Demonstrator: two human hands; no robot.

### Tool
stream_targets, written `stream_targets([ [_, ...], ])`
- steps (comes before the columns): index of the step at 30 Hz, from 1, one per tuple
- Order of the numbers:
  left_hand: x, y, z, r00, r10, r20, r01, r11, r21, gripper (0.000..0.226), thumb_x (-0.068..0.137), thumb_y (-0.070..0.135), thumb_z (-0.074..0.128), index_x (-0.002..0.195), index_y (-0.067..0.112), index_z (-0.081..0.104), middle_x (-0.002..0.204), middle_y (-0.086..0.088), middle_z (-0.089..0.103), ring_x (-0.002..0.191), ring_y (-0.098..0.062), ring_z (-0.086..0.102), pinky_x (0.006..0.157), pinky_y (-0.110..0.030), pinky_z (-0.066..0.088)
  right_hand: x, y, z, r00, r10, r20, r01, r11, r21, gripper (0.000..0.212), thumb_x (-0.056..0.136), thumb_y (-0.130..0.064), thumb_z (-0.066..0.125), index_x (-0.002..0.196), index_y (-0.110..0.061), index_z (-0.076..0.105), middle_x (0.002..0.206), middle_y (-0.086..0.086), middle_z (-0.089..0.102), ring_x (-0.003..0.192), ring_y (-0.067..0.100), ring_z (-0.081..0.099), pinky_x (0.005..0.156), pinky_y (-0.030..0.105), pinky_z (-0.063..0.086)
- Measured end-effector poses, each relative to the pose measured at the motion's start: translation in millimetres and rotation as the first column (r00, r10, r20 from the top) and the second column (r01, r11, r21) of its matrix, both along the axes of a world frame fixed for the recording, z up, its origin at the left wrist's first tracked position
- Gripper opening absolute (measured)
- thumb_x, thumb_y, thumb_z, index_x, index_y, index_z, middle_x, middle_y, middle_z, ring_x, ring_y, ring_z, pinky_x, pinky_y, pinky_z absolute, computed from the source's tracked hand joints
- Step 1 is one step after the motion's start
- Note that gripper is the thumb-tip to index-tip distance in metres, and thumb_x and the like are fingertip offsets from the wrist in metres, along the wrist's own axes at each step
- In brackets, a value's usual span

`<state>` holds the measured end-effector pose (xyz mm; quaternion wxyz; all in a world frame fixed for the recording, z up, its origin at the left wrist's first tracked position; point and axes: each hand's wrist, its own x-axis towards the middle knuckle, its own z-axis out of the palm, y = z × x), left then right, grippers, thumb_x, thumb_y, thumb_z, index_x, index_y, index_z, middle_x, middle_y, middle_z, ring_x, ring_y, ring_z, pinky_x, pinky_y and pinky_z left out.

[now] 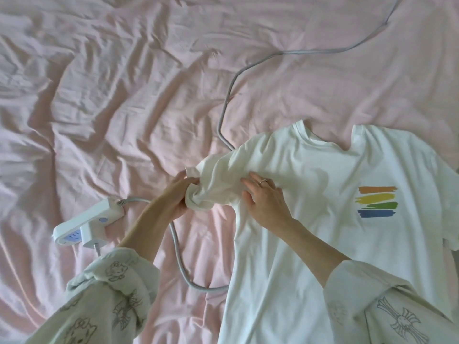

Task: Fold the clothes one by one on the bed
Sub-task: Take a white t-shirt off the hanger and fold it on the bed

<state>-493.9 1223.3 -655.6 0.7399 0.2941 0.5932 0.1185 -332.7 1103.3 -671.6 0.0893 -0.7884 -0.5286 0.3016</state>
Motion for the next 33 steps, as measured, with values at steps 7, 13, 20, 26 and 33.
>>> stream_targets([
  [7,-4,25,17,0.981,0.196,0.003,-0.176,0.874,0.454,0.040,0.100,0.011,0.035,0.129,0.037,0.045,0.096,0.009,0.060,0.078,-0.006,0.060,0.065,-0.022,0.050,6,1,-2,0.999,0.044,0.011,-0.043,0.996,-0.072,0.044,0.097,-0.024,0.038,0.141,-0.023,0.036,0.156,-0.001,0.021,0.136,0.021,0.030,0.102,0.037,0.030],
  [13,-26,7,-17,0.893,0.206,-0.400,-0.200,0.978,0.057,0.019,0.093,0.018,0.053,0.103,0.003,0.058,0.079,-0.011,0.059,0.068,-0.028,0.061,0.036,-0.024,0.050,1,2,-3,0.998,0.046,0.043,-0.043,0.997,-0.061,0.045,0.096,-0.023,0.039,0.141,-0.024,0.035,0.155,-0.002,0.022,0.138,0.019,0.026,0.099,0.036,0.030],
  [20,-21,4,-26,0.956,0.123,-0.266,-0.168,0.973,-0.155,0.023,0.085,0.029,0.067,0.097,0.013,0.054,0.074,-0.005,0.058,0.050,-0.013,0.056,0.031,-0.012,0.029,0,1,-4,1.000,0.021,-0.010,-0.022,0.996,-0.083,0.046,0.096,-0.023,0.039,0.142,-0.026,0.035,0.156,-0.001,0.020,0.142,0.017,0.020,0.104,0.037,0.026],
  [26,-6,-11,1,0.892,0.288,-0.349,-0.177,0.932,0.317,0.004,0.085,0.003,0.055,0.089,0.003,0.054,0.070,-0.005,0.049,0.070,-0.022,0.050,0.051,-0.020,0.040,10,9,5,0.836,-0.360,-0.414,0.352,0.931,-0.098,0.033,0.097,-0.014,0.040,0.125,-0.011,0.057,0.137,0.003,0.051,0.129,0.020,0.044,0.103,0.029,0.033],
  [33,71,-58,39,0.884,-0.347,-0.314,0.466,0.588,0.661,0.035,0.085,0.036,0.051,0.118,0.025,0.056,0.083,-0.003,0.060,0.075,-0.016,0.057,0.068,-0.025,0.045,62,-34,9,0.383,-0.678,-0.627,0.701,0.656,-0.281,0.026,0.094,-0.003,0.040,0.108,-0.012,0.060,0.104,0.006,0.058,0.079,0.017,0.059,0.065,0.025,0.048],
])
